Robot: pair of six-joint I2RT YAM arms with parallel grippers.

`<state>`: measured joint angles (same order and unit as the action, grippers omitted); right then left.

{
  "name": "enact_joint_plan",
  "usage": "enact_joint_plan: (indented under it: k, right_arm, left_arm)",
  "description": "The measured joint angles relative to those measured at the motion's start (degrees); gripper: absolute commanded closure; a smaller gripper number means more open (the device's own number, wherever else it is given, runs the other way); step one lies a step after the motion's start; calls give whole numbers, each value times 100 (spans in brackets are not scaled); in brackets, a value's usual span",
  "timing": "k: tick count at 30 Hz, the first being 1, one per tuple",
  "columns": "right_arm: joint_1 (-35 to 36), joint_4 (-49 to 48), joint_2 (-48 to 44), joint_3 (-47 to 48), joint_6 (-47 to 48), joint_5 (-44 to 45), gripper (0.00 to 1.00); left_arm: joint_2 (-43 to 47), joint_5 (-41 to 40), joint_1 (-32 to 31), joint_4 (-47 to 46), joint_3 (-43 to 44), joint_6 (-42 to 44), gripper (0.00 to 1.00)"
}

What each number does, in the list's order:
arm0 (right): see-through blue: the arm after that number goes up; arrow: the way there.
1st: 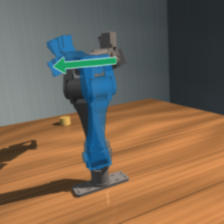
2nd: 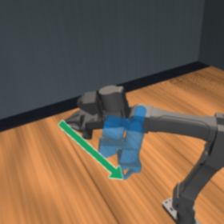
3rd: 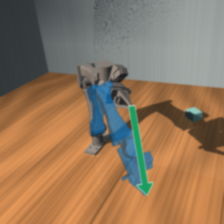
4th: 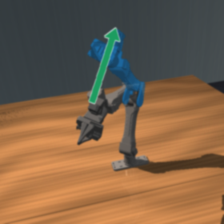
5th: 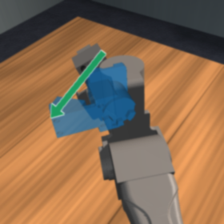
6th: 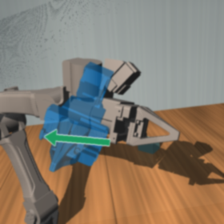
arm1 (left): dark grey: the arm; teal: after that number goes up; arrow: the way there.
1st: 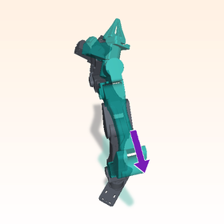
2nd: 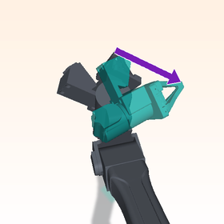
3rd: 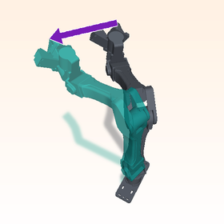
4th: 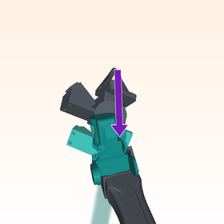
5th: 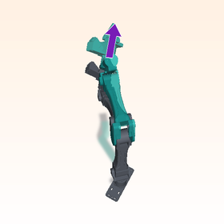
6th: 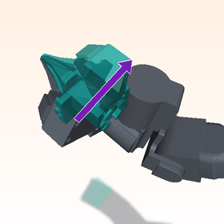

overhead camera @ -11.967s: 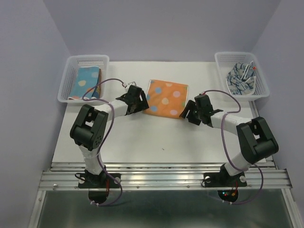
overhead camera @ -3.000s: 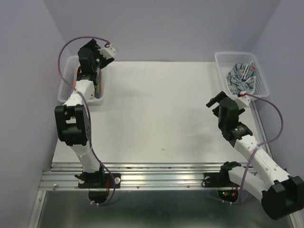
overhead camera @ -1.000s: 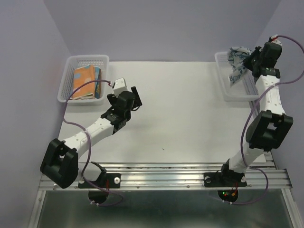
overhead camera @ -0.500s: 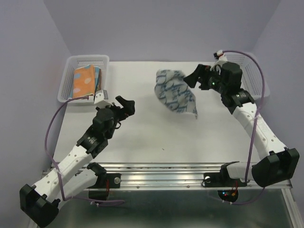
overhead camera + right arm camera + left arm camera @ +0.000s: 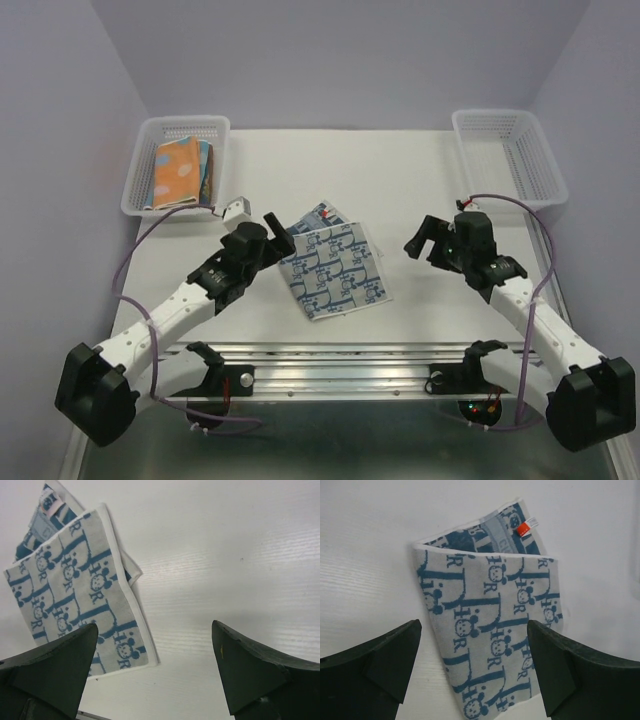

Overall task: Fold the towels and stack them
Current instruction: Move the towel to the center of the board, then flatten out the crumpled towel

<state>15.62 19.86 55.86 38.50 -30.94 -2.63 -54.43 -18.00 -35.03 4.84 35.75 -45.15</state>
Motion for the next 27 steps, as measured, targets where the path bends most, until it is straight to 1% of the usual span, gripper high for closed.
enact_joint_plan:
  k: [2,4,7,8,12,16,17,19,20,23,25,27]
  right_arm:
    - [61,-15,55,-192,-96,11,0]
    - [219,4,173,-310,-203,63,0]
    - [822,39,455,-396,-378,376,3]
    - [1056,31,573,-396,-431,496,5]
    - [1801,39,1156,-382,-588,879,16]
    - [2260,52,1873,-313,-789,1187,25]
    - [2356,57,1969,-249,-852,1296,30]
    - [2465,24,2085,-184,-916,1370,38]
    - [2531,0,2184,-142,-966,1443,47]
    - [2614,-42,2339,-68,-1034,1537,61]
    - [2636,-98,2433,-26,-1095,1591,75]
    - [2656,-133,2485,-2,-1141,1620,80]
  left_arm:
    - [-407,-2,-22,79,146,122,1]
    - [-979,-20,-28,136,527,293,1]
    - [-1930,-76,-39,92,1311,605,1]
    - [-2247,-87,-52,20,1545,702,1]
    - [-2940,-22,-90,-22,2006,990,1]
    - [-3595,79,-284,22,2597,1384,1]
    - [-3698,92,-334,17,2697,1458,1]
    - [-4013,136,-503,28,3036,1672,1]
    - [-4131,151,-560,26,3165,1751,1]
    - [-4568,179,-717,101,3663,1974,1]
    - [-4964,190,-811,199,4138,2149,1]
    - [-5333,186,-870,291,4555,2262,1]
